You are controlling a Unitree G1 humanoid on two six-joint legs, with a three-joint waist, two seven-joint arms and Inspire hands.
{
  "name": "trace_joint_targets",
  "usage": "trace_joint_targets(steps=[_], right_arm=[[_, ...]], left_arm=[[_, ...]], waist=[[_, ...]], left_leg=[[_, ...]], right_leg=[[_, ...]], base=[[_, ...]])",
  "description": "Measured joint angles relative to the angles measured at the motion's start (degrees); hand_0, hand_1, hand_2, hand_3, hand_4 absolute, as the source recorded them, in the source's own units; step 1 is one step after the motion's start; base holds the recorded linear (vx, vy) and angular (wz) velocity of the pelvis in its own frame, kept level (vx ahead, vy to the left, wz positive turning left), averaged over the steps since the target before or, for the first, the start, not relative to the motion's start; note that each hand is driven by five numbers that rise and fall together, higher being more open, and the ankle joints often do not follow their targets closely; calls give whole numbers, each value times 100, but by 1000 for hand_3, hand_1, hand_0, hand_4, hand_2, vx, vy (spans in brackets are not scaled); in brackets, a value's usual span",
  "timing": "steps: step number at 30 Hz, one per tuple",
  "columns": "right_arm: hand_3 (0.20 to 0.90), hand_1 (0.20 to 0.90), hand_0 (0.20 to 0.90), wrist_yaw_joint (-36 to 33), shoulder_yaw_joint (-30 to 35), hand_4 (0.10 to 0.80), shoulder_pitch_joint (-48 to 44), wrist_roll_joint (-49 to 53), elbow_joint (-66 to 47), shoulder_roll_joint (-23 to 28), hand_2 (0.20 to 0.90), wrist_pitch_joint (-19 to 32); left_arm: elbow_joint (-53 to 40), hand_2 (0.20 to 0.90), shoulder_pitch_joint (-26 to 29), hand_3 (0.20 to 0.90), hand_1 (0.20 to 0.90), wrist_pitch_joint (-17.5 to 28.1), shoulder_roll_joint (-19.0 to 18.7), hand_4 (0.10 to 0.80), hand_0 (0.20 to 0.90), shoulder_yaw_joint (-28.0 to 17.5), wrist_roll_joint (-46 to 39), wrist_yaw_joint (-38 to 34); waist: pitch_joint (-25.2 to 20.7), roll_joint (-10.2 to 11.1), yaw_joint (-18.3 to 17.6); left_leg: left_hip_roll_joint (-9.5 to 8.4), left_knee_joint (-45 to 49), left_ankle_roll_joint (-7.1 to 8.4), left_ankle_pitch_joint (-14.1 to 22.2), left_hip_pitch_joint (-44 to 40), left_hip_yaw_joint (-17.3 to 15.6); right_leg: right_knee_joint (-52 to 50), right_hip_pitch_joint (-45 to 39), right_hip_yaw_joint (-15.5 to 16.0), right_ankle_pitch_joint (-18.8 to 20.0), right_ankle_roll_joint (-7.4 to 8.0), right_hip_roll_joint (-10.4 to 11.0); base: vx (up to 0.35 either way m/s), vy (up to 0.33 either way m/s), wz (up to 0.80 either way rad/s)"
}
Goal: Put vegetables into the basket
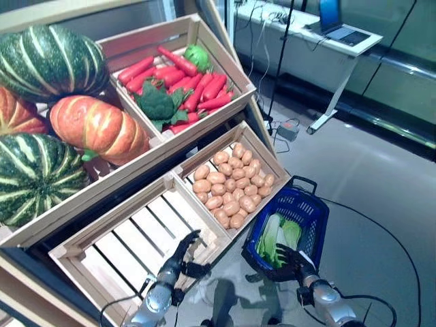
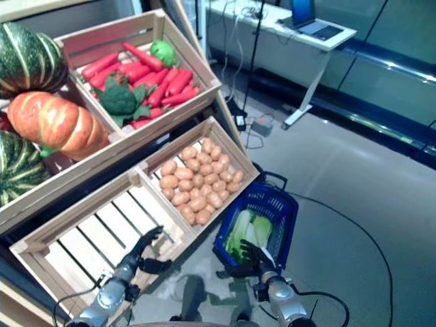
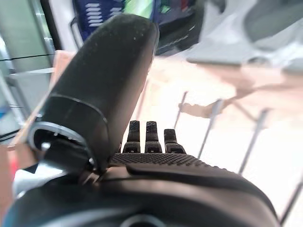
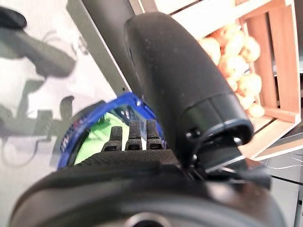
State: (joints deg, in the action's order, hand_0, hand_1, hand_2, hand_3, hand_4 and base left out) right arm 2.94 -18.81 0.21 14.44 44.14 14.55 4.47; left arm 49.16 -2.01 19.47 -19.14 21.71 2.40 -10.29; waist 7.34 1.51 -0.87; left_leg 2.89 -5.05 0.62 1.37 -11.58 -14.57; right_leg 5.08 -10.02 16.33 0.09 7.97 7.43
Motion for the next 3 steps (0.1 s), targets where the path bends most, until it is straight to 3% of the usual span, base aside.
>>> trace_joint_targets(steps=[3], right_arm=[[900, 900, 900, 38, -21, 800, 41, -1, 333, -134, 900, -38]], left_arm=[[664, 900, -17, 900, 900, -81, 237, 800, 900, 12, 7, 36]], waist=[[-127, 43, 5]], left_leg=[[9, -2, 25, -52, 6, 40]], right_leg=[[2, -10, 0, -7, -8, -13]], base=[[7, -5, 2]])
